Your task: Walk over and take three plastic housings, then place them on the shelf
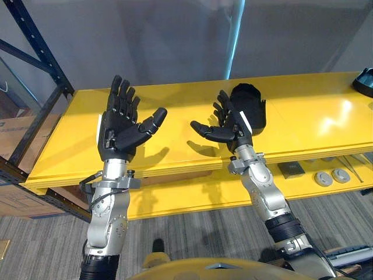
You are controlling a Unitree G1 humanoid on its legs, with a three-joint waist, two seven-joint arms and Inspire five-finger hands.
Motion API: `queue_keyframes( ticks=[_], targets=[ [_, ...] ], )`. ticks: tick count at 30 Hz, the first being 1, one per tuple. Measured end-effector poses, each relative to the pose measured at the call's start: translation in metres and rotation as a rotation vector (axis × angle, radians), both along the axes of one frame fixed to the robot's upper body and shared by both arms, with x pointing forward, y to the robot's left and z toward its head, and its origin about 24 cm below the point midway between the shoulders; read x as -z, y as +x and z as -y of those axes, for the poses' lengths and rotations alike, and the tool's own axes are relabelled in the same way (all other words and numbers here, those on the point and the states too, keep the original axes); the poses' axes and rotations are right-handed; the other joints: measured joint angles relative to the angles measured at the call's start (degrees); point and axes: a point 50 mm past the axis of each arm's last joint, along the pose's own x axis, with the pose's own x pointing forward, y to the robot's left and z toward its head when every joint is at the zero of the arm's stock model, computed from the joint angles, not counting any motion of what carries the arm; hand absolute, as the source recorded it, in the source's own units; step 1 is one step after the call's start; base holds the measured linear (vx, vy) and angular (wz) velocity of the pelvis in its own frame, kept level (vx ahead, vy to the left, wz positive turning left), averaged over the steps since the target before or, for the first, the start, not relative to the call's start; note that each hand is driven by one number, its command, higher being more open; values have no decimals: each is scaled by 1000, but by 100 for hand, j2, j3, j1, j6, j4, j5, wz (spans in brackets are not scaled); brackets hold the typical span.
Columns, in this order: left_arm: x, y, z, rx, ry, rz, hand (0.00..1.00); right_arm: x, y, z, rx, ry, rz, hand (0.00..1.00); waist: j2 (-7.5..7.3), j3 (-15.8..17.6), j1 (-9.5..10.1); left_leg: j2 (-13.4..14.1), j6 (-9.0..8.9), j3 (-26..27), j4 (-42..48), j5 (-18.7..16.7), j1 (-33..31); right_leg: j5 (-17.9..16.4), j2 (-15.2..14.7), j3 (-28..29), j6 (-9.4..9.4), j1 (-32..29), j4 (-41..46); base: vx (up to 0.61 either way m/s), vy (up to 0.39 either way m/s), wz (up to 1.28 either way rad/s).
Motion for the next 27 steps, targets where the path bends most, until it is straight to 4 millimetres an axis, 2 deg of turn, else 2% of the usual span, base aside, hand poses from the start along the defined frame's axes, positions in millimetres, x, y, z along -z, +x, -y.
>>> queue_keyframes(
  ticks=[10, 18, 27],
  targets=[
    [2, 1, 12, 32, -31, -4, 100, 17, -5, -3, 110, 21, -104, 100, 24, 15, -2, 2, -1, -1, -1, -3, 6, -6, -2, -3, -6, 2, 13, 0, 0, 0],
    [2, 1, 14, 37, -36, -5, 100, 36, -11, 6, 215, 15, -181, 100, 35, 21, -13, 4, -12, 2, -1, -12, 10, -6, -2, -2, -5, 1, 13, 0, 0, 0],
    [3, 0, 14, 35, -40, -9, 100, 36, -11, 9, 287, 15, -181, 100, 57, 35, -17, 6, -11, 12, 0, -11, 24, -7, -3, 8, -5, 4, 34, 0, 0, 0]
  ],
)
